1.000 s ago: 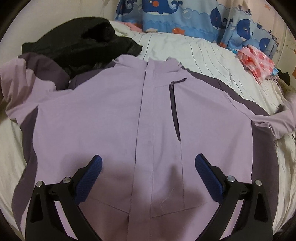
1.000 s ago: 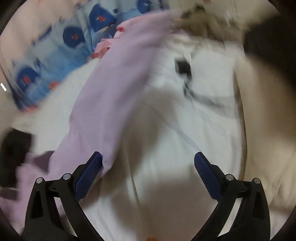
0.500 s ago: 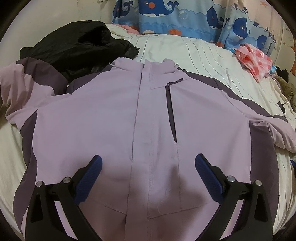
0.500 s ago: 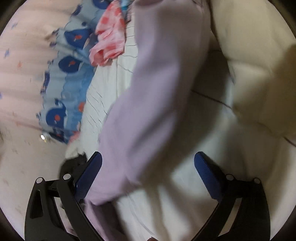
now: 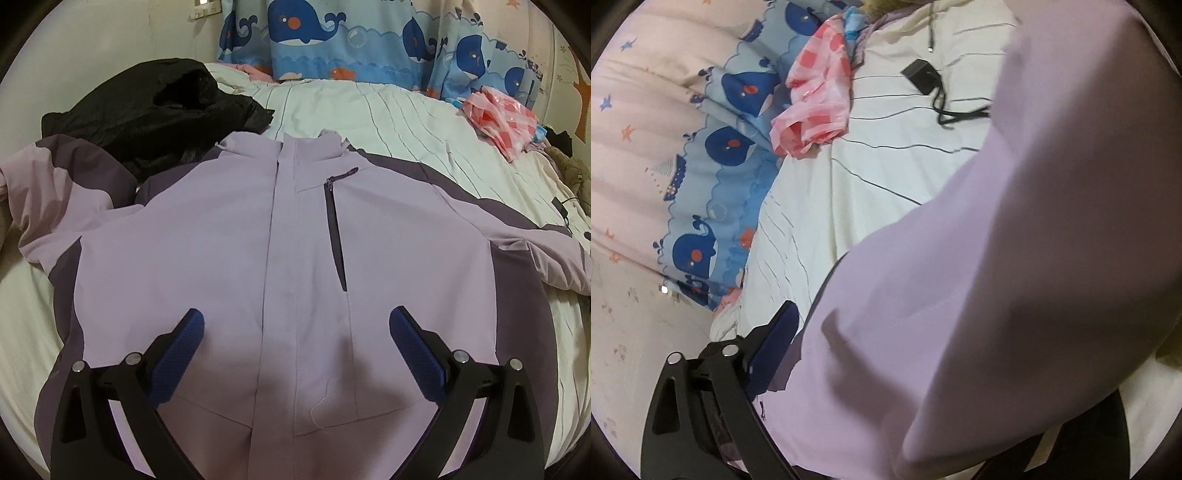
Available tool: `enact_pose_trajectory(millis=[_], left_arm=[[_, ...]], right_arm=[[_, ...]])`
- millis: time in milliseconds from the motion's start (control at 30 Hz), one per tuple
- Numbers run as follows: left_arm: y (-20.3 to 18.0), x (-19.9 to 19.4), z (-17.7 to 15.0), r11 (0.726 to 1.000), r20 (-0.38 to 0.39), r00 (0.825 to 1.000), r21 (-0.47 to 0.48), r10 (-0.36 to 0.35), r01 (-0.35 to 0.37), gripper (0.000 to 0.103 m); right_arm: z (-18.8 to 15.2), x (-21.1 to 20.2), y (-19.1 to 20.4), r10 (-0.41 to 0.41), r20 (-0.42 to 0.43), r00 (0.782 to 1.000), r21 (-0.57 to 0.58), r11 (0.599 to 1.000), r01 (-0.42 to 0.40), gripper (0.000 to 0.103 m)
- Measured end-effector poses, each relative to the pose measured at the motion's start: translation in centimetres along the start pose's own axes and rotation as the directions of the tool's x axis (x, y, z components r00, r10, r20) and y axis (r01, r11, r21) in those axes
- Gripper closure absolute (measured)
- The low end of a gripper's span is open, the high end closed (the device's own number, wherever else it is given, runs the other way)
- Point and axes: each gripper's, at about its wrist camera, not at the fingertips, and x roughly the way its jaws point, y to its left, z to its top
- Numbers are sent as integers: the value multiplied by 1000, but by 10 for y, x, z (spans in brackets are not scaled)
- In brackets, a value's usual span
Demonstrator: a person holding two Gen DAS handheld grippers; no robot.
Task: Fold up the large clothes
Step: 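Reach the right tool to the jacket sleeve cuff and grasp it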
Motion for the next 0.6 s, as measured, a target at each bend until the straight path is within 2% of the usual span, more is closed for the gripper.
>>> enact_pose_trajectory(millis=[33, 133, 200, 300, 400, 467, 500, 567, 600], left_arm=[[-1, 0, 0, 1000, 0, 1000, 3, 1, -1, 7], [0, 2, 0, 1000, -4, 1000, 5, 2, -2, 7], [0, 1, 0, 1000, -4, 1000, 5, 1, -1, 7], [-2, -3, 2, 1000, 5, 1000, 0, -11, 11, 7], [-3, -14, 6, 999, 51, 998, -36, -27, 29, 7], [-3, -22, 10, 996, 96, 994, -71, -47, 53, 7], [-4, -25, 11, 994, 114, 992, -86, -57, 67, 7], [-7, -25, 13, 991, 129, 989, -102, -71, 84, 7], [-10, -23, 12, 990, 127, 989, -103, -80, 93, 7]], right_arm=[[2, 2, 3, 3, -1, 1000, -9, 1000, -3, 19], [10, 9, 13, 9, -7, 1000, -44, 999, -9, 42], [20, 15, 25, -11, -9, 1000, -81, 997, 10, 67], [41, 18, 75, -1, -2, 1000, -172, 985, 1, 88], [62, -8, 151, 144, 28, 989, -322, 938, -127, 94], [71, -26, 189, 258, 49, 965, -394, 893, -219, 95], [78, -36, 201, 290, 74, 954, -431, 872, -232, 95], [88, -36, 197, 296, 111, 949, -431, 875, -222, 95], [95, -27, 177, 258, 135, 957, -399, 898, -186, 95]])
